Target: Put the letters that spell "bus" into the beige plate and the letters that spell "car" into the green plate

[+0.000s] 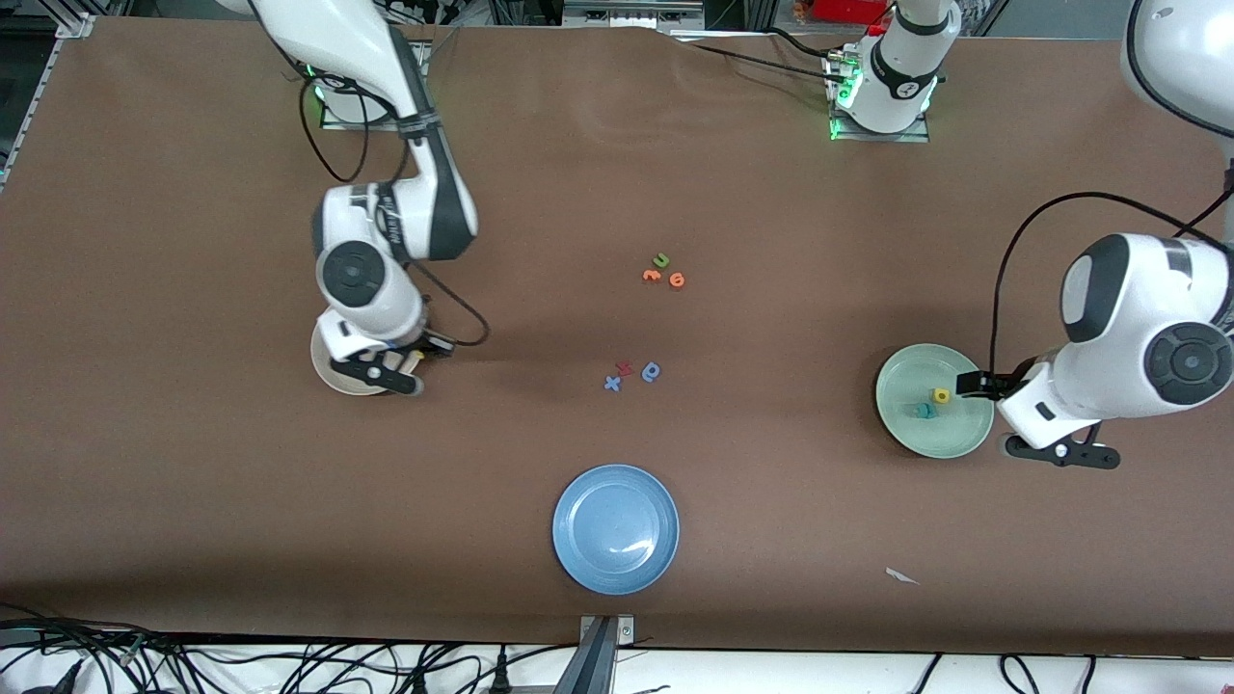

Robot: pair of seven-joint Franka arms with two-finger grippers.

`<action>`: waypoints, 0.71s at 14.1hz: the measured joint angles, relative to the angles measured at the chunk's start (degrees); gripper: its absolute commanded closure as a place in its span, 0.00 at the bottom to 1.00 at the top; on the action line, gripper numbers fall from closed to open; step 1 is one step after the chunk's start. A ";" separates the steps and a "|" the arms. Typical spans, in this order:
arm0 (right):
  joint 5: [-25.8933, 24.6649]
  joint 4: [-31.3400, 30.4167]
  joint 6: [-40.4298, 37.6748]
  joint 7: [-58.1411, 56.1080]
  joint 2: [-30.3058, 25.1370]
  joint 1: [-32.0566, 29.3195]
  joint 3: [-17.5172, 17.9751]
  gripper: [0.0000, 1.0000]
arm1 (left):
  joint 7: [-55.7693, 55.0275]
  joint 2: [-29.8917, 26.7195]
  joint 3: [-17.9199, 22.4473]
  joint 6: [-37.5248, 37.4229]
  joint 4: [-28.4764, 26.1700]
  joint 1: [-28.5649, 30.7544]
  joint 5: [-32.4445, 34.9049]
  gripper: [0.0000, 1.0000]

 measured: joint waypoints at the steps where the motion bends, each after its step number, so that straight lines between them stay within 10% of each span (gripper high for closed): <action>1: 0.00 -4.18 2.82 -3.45 -1.48 -0.05 -1.15 0.00 | 2.05 -1.05 0.83 -0.25 0.04 -0.06 -2.40 0.00; 5: 0.02 -8.28 2.99 -7.77 -4.61 -0.07 -3.95 0.00 | 9.56 -9.59 16.02 -4.43 -1.00 -10.16 -13.95 0.00; 10: 0.00 3.74 -15.05 -8.75 -8.77 0.11 -8.56 0.00 | 9.83 -21.94 23.61 -8.68 -2.33 -19.21 -14.78 0.00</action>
